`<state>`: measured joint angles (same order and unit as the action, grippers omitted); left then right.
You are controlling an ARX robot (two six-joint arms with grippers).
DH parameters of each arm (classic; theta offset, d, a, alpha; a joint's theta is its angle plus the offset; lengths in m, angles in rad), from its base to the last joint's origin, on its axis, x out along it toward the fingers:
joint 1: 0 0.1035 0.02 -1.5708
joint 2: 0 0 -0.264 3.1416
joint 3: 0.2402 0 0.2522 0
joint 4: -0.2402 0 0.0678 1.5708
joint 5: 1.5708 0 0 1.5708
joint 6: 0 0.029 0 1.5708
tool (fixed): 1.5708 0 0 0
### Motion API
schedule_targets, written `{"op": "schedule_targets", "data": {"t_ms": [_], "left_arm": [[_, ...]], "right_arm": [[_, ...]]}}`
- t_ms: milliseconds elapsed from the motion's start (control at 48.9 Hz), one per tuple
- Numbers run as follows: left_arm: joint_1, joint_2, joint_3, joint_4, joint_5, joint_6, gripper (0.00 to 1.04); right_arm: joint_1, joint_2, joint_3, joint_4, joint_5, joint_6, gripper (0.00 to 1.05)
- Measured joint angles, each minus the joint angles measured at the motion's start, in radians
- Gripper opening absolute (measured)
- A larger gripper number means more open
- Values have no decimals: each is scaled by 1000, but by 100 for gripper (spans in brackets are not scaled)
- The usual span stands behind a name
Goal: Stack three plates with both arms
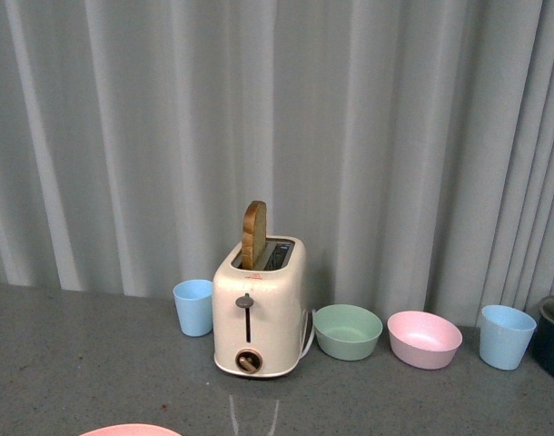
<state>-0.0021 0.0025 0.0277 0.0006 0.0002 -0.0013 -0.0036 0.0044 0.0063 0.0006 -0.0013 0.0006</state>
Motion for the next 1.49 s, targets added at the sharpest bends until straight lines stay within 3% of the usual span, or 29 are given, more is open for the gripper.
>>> {"op": "schedule_targets", "data": {"t_ms": [1022, 1084, 1125, 1247, 1370, 1493], "left_arm": [[9, 14, 6, -23, 26, 3, 98], [74, 147, 102, -266, 215, 34, 98], [100, 247, 152, -348, 294, 48, 98], [100, 436, 237, -212, 336, 100, 98], [91, 845, 424, 12, 335, 206, 98], [105, 1273, 650, -21, 351, 294, 98]], "right_arm": [[0, 0, 0, 0, 0, 0, 97], [0, 0, 0, 0, 0, 0, 97], [0, 0, 0, 0, -2, 0, 97], [1, 0, 0, 0, 0, 0, 97], [1, 0, 0, 0, 0, 0, 97], [1, 0, 0, 0, 0, 0, 97]]}}
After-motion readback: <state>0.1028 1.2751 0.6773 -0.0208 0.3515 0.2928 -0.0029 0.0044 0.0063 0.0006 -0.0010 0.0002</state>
